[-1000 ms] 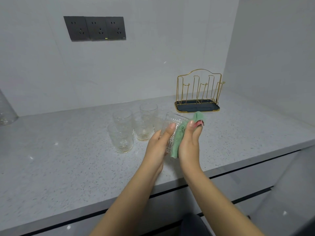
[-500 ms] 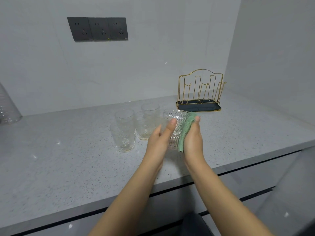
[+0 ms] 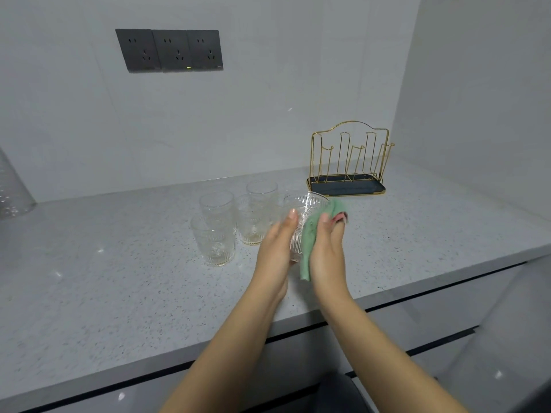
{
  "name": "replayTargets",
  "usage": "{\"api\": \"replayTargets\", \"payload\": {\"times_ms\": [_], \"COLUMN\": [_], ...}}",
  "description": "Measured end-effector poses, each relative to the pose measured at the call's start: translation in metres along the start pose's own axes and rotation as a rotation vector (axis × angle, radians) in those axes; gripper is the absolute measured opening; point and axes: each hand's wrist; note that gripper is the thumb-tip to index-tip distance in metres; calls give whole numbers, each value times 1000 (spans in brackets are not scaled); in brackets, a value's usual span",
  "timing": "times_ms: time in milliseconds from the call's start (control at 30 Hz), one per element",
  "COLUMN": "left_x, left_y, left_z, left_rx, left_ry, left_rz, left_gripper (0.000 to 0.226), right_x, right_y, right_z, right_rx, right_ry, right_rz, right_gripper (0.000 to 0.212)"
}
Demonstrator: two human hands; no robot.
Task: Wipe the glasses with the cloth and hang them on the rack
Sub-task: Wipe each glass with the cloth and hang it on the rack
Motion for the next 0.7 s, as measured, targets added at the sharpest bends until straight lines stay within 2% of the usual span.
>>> {"api": "replayTargets", "payload": {"times_ms": [67,133,267,400,467,567,700], "left_x": [0,1,0,-8,-8,-3,0], "left_y": [3,8,7,-2,-3,0,6], "left_z": [1,3,7,8,8,10,13], "left_rx": [65,59,21,-18,11,13,-2], "left_ry": [-123,-163,-50,126,149,114,184], "left_rz": [-54,-32,55,96,39,-42,62], "left_gripper": [48,38,55,74,78,88,53], "right_x": [1,-3,-11,-7,-1,1,-11], "right_y": [6,0,-20,-9,4,4,-14], "right_z": [-3,0,0,1,0,-1,5], "right_rx": [-65,-43,72,54,-6,-57,20], "right_ry": [65,94,19,52,100,115,79], "right_rz": [-4,-31,-18,50,80,33,11], "right_gripper": [42,46,53,53,49,46,51]}}
Point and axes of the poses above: each hand's wrist, its own y-axis away from the middle knuckle, its own x-axis out of the palm, z = x × y, and after that the axes turned 11 degrees about z, right-handed
